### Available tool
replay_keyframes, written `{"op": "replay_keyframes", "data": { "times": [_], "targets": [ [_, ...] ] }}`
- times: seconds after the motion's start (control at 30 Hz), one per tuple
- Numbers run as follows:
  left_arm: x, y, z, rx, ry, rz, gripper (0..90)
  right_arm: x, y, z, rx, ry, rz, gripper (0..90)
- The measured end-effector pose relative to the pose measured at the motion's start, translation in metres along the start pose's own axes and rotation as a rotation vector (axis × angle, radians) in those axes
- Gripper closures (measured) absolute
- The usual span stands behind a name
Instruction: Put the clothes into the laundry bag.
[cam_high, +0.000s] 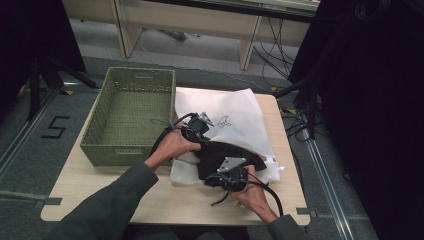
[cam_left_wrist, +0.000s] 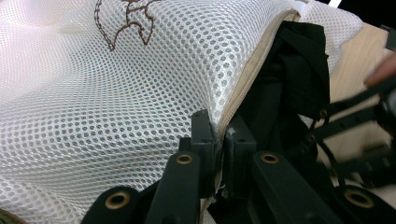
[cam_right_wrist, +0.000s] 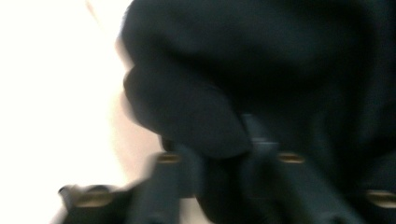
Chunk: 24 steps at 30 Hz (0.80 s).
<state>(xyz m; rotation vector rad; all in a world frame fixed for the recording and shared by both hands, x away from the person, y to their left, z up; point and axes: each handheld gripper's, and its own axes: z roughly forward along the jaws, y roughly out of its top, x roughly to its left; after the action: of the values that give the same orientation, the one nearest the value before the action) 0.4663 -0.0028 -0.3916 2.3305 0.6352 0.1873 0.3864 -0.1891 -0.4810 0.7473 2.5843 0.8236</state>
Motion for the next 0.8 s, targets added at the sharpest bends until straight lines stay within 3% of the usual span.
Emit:
{"op": "replay_keyframes", "data": {
  "times": [0.03,0.07,0.17,0.2,0.23,0.33,0.37,0.47,0.5,0.57,0.7,0.73,0.8],
  "targets": [
    [0.000,0.000,0.000,0.003,-0.004,0.002,84.2,-0.007,0.003,0.000,-0.010,-0.019,-0.026,84.1],
    [-0.001,0.000,0.000,0.006,-0.010,0.001,84.2,-0.010,0.005,0.000,-0.012,-0.037,0.005,84.3],
    [-0.002,0.000,0.001,0.014,-0.008,0.014,84.3,-0.027,0.015,0.003,-0.027,-0.091,0.031,84.5],
    [-0.004,-0.001,0.002,-0.008,-0.006,-0.010,84.4,-0.032,0.019,0.006,-0.040,-0.114,0.046,84.5],
    [-0.002,0.000,0.000,0.014,-0.008,0.013,84.4,-0.038,0.022,0.009,-0.043,-0.131,0.061,84.5],
    [-0.001,-0.001,0.001,-0.003,-0.010,-0.007,84.5,-0.049,0.031,0.018,-0.058,-0.170,0.098,84.4],
    [0.001,-0.001,-0.001,0.022,-0.005,0.017,84.4,-0.052,0.033,0.020,-0.057,-0.170,0.109,84.4],
    [0.003,-0.002,-0.001,0.001,-0.004,-0.005,84.3,-0.056,0.033,0.026,-0.064,-0.176,0.119,84.0],
    [0.004,-0.002,-0.002,0.011,0.003,0.011,83.8,-0.055,0.032,0.026,-0.066,-0.172,0.125,83.7],
    [0.002,-0.004,0.002,-0.008,0.037,-0.002,82.3,-0.054,0.031,0.025,-0.069,-0.160,0.134,82.2],
    [0.002,-0.009,0.009,-0.027,0.043,0.003,74.4,-0.053,0.027,0.021,-0.061,-0.126,0.129,80.6],
    [0.000,-0.011,0.013,-0.042,0.049,-0.022,73.6,-0.053,0.025,0.021,-0.065,-0.121,0.129,80.5],
    [0.000,-0.013,0.018,-0.027,0.056,-0.005,72.9,-0.054,0.023,0.020,-0.060,-0.106,0.137,80.5]
  ]
}}
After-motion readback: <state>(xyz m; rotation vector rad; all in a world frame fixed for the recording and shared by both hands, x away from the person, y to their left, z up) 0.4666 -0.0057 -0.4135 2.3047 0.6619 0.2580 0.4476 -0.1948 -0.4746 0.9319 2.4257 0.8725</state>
